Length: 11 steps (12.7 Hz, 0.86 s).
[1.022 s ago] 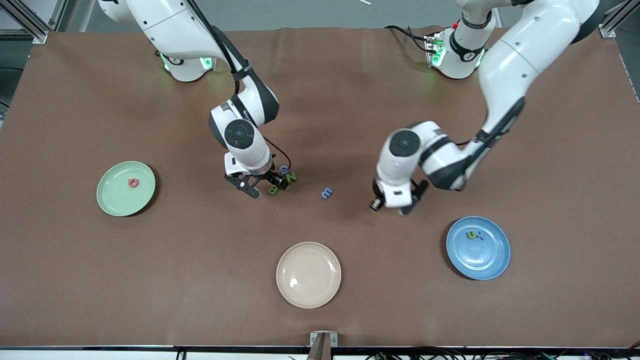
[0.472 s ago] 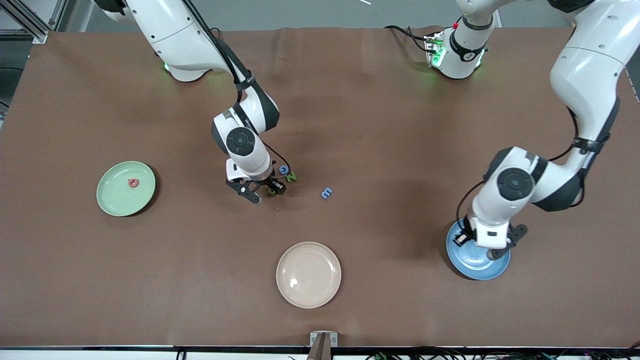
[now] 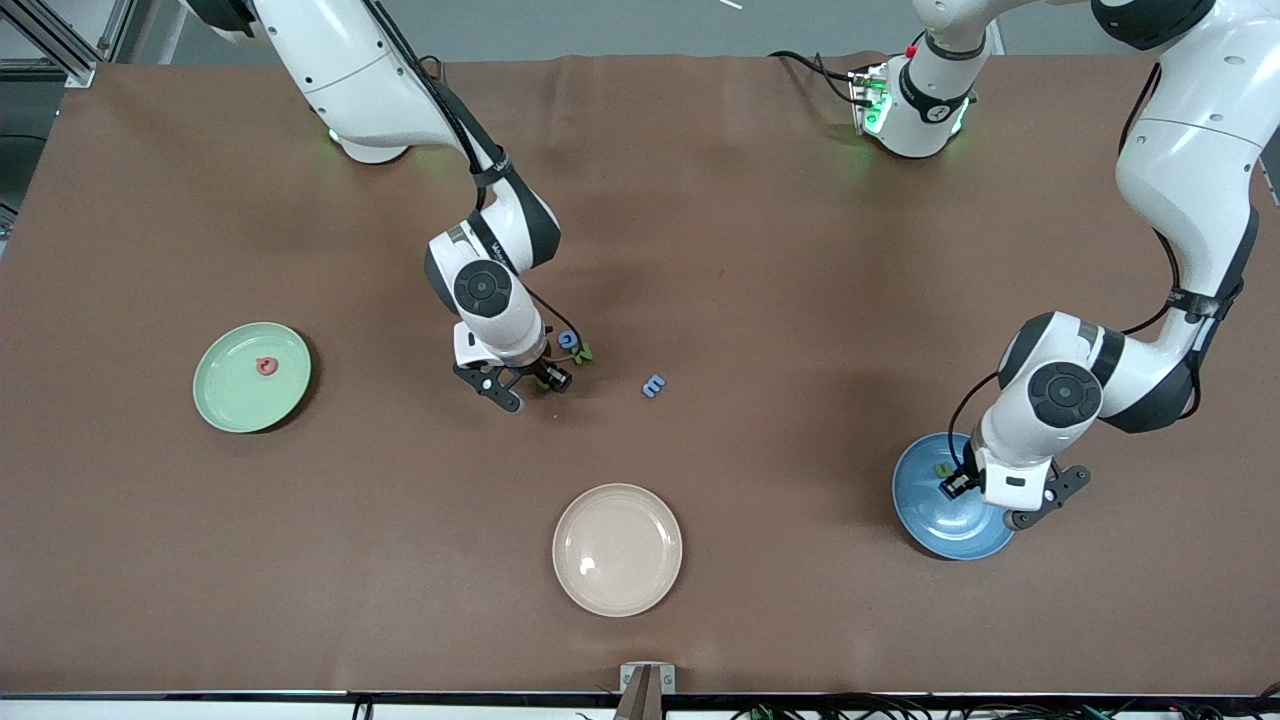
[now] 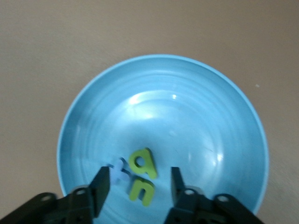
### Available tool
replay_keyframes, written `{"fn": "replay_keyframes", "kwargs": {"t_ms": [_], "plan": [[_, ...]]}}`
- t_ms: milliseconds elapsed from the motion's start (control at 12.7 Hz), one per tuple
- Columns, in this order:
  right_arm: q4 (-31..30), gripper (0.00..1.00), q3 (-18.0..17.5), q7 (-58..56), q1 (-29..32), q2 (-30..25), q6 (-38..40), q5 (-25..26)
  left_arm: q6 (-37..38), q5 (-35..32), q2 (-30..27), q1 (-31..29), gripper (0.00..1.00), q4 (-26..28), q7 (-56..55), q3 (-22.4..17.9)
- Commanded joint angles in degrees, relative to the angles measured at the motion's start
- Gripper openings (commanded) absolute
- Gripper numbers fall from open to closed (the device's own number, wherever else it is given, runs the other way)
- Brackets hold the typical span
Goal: Sort upper and lower case letters into plates
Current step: 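Grasp the blue m with the left gripper while the right gripper holds B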
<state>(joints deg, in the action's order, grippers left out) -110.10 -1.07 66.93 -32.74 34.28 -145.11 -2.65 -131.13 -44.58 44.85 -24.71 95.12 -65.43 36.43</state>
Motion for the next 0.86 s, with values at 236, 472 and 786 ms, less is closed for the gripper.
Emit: {"fn": "replay_keyframes", "kwargs": {"t_ms": [236, 472, 786], "plan": [[1.2, 0.37, -0.1, 0.9, -0.4, 1.4, -0.3, 0.4, 6.9, 6.7, -0.6, 7.5, 1.00, -0.6, -9.0, 9.3], [1.3, 0.25, -0.1, 0.9, -0.5, 1.5, -0.4, 0.4, 6.8, 7.2, 0.8, 17.1, 1.00, -1.4, -16.6, 8.9], [1.7, 0.10, -0.1, 0.4, -0.6, 1.4, -0.2, 0.8, 6.2, 10.5, 5.4, 30.9, 0.98, -7.8, -27.9, 5.2]]}}
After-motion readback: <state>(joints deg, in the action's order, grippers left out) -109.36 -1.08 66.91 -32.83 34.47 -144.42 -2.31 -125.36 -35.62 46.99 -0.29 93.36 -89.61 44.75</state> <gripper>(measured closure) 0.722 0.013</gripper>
